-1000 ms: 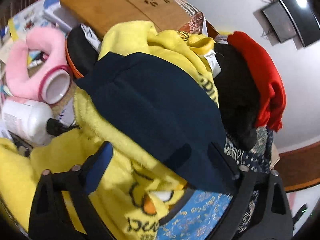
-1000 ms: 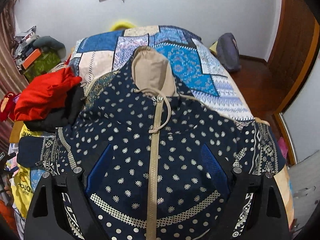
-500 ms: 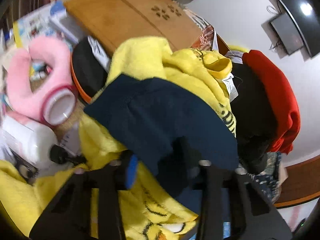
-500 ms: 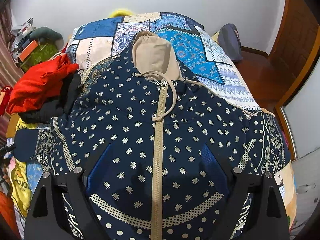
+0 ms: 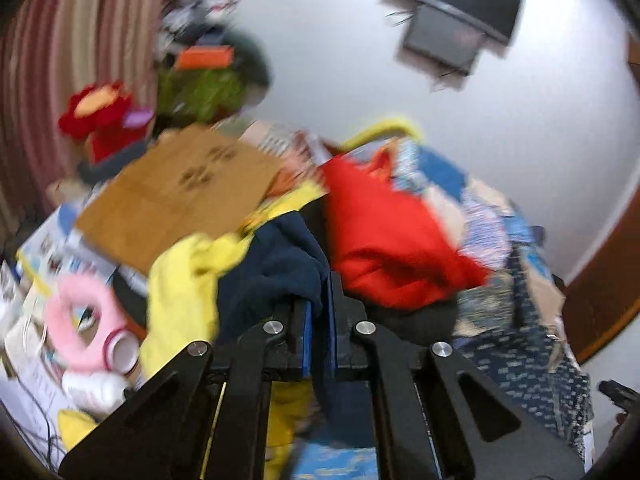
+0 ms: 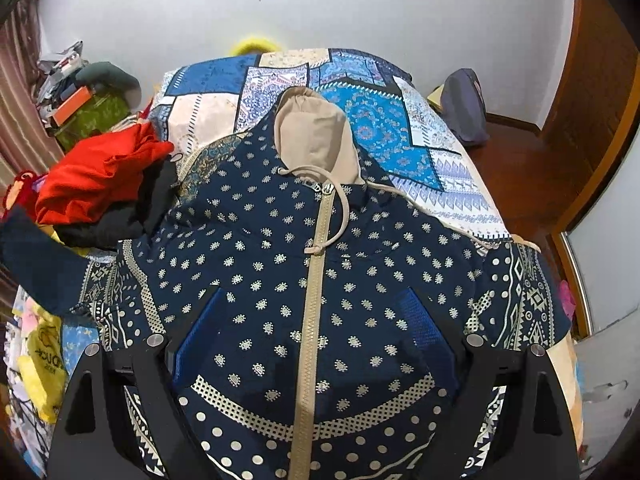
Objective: Fold large clothes
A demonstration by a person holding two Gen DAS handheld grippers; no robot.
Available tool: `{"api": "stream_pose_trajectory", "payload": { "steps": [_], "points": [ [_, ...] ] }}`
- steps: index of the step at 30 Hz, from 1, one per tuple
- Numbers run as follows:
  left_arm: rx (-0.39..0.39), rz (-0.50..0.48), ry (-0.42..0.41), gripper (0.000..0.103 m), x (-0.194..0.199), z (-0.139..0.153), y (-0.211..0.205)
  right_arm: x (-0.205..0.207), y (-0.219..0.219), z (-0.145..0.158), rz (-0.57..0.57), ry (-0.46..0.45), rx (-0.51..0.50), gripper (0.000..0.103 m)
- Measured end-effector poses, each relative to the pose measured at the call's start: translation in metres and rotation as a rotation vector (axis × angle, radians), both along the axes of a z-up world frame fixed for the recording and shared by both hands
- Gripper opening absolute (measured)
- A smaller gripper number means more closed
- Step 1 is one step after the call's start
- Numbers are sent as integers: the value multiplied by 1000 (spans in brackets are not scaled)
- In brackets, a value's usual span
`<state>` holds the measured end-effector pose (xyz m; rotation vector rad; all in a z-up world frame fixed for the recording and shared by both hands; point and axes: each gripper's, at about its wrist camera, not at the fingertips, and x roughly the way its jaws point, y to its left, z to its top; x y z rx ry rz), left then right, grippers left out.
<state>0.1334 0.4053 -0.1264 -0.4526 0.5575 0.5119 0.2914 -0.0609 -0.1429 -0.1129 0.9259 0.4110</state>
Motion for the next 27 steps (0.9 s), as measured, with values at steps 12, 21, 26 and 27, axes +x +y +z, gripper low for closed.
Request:
{"api": "stream_pose_trajectory", "payload": {
  "steps": [12,21,26,27],
  "points": [
    [76,-291,-159,2,102,89,-146,4,-36,10,-8,-27,72,87],
    [31,-558,-26,2,184,57,-269,3,-73,22,-50,-52,140,87],
    [24,-668,93,2,208,17,-335,6,-86,14,-74,-43,122,87],
    [32,-696,132,2,212,4,-350,6,-88,12,-78,-39,122,87]
  ]
}}
